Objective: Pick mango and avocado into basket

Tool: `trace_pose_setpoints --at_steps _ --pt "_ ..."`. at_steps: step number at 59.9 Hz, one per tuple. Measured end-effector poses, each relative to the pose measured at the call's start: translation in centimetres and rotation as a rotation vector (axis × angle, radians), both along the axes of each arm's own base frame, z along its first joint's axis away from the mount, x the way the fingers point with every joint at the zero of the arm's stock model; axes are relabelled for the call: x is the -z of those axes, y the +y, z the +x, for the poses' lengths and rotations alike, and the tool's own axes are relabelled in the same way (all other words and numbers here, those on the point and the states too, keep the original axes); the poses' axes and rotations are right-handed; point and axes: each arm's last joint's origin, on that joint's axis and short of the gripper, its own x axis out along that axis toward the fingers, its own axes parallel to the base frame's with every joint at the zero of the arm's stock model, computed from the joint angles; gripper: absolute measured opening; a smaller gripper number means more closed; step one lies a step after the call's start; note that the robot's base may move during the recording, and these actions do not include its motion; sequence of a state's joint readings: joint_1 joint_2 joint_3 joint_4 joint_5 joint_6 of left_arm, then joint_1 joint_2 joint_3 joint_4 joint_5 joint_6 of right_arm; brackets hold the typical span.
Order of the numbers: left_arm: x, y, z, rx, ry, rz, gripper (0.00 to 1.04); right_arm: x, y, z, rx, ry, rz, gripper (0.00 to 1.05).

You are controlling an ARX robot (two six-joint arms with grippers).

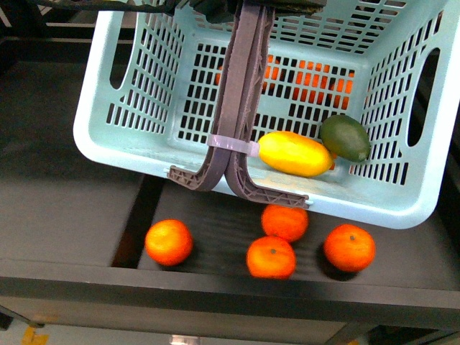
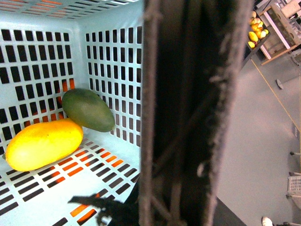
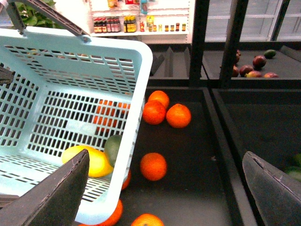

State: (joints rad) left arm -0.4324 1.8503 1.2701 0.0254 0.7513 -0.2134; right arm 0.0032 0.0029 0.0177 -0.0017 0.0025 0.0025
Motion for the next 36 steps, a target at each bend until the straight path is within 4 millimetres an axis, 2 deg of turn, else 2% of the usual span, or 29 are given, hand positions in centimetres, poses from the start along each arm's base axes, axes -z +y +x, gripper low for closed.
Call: trace_pose_setpoints --at_steps 25,34,35,36 --pt "0.02 0.13 0.09 -0.015 -0.005 0.008 0.05 0.02 0.00 0.01 0.000 0.002 0.000 0.96" --pt "0.02 0.87 0.48 -0.041 -0.002 0.009 0.05 0.03 -0.01 0.01 -0.006 0.002 0.000 0.96" --pt "0.01 0.85 0.53 -0.062 -0.008 0.016 0.05 0.03 -0.01 0.01 -0.006 0.002 0.000 0.96" --pt "0.06 0.38 0.64 -0.185 -0.037 0.031 0.05 0.03 -0.01 0.01 -0.003 0.002 0.000 0.96"
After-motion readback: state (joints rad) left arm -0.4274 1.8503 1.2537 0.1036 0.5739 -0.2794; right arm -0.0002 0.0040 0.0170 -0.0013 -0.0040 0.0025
